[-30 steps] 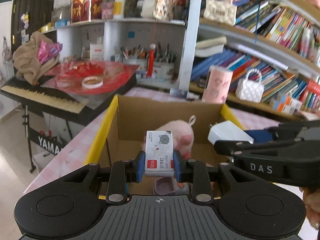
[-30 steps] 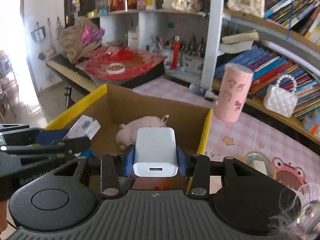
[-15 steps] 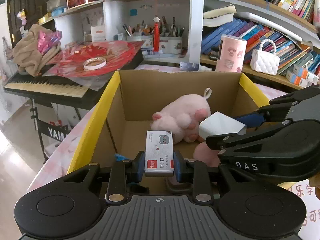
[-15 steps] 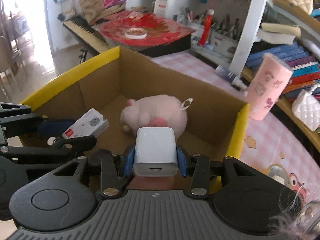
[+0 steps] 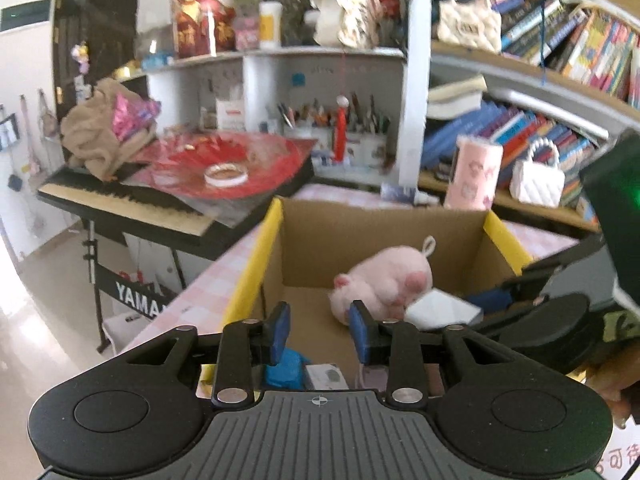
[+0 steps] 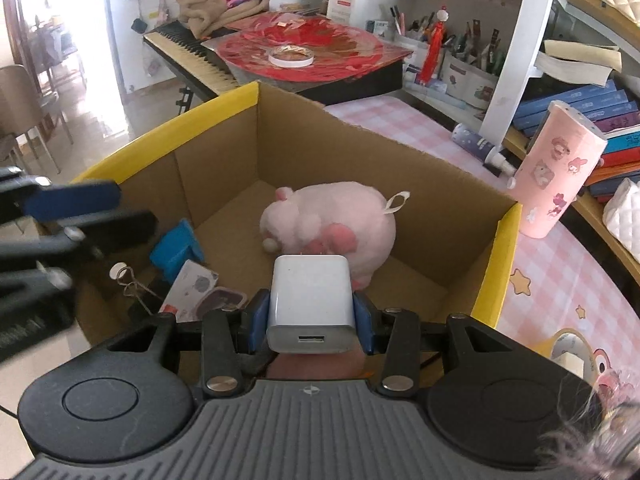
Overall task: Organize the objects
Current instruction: 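Lower the small box with left gripper while right lowers the charger into box, then open both grippers and withdraw them from the box toward the tape roll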
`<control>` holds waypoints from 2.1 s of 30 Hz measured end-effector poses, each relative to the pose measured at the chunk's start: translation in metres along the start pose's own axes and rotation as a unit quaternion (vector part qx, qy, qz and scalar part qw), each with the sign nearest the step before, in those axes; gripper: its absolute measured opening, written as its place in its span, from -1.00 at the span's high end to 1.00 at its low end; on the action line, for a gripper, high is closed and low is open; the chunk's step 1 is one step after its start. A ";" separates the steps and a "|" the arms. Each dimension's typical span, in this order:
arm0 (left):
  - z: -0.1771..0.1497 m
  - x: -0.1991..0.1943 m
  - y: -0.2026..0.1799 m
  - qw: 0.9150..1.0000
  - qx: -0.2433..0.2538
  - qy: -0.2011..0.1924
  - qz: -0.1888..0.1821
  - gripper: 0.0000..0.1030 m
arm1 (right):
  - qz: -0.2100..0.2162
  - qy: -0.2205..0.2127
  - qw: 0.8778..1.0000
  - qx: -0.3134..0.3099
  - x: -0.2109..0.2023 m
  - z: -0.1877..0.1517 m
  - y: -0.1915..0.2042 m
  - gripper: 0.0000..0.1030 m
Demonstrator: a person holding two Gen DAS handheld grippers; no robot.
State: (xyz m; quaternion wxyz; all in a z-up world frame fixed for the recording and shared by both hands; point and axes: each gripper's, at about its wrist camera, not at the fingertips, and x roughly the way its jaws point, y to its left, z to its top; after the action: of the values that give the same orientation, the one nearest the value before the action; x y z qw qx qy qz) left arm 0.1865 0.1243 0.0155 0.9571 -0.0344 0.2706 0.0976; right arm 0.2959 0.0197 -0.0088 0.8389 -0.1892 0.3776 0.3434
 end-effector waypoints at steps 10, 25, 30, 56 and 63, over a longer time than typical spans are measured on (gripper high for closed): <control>-0.010 -0.033 0.016 0.999 -0.027 -0.023 0.016 -0.17 | -0.006 -0.005 1.000 0.008 -0.004 0.001 0.014 0.19; -0.022 -0.072 0.038 0.998 -0.042 -0.047 -0.003 -0.57 | -0.068 -0.112 0.989 0.064 -0.089 -0.022 0.042 0.11; -0.033 -0.084 0.041 0.999 -0.030 -0.037 -0.021 -0.58 | -0.100 -0.120 0.983 0.100 -0.110 -0.048 0.056 0.02; -0.096 -0.129 0.014 0.991 0.049 0.039 -0.118 -0.77 | -0.224 -0.078 0.950 0.205 -0.161 -0.174 0.120 -0.50; -0.104 -0.129 -0.014 0.981 0.078 0.053 -0.168 -0.77 | -0.263 -0.064 0.932 0.241 -0.181 -0.210 0.115 -0.55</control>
State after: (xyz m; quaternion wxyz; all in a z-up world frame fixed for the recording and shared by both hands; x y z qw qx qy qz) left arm 0.0281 0.0767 -0.0051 0.9440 -0.0097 0.3180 -0.0875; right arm 0.0206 -0.0997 -0.0120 0.9421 -0.0511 0.3309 0.0204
